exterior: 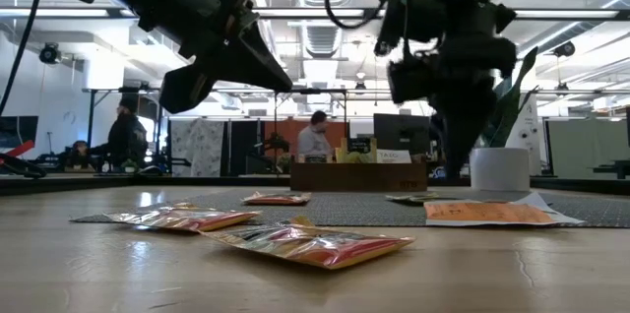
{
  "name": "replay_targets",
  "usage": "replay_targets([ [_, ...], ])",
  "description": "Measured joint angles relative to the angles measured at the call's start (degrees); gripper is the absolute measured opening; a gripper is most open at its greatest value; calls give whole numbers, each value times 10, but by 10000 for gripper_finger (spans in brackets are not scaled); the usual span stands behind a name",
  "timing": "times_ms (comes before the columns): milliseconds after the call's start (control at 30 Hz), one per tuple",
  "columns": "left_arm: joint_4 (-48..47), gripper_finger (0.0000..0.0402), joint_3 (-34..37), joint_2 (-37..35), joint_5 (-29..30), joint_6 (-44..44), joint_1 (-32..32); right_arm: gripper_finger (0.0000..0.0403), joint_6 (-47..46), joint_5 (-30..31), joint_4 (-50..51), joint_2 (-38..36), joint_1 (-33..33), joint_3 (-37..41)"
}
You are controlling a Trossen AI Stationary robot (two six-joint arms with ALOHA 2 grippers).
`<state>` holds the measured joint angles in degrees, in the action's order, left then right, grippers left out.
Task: Pick & Place Tea
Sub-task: Put the yellow tea bag into the middle section of the wooden organizer
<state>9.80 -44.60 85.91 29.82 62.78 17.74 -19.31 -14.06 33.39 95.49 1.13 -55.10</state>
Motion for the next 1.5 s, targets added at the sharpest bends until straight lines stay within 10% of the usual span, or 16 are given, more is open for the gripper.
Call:
replay_targets([
  [733, -1, 0, 0, 0, -7, 21, 0, 105, 35, 67, 12, -2, 47, -8],
  [1000, 1, 0, 1, 0, -172, 19, -61, 108, 62, 21, 3, -2, 96, 20],
  [1500, 112, 0, -54, 116, -265, -31, -138, 129, 58, -15, -24, -2, 141, 21],
])
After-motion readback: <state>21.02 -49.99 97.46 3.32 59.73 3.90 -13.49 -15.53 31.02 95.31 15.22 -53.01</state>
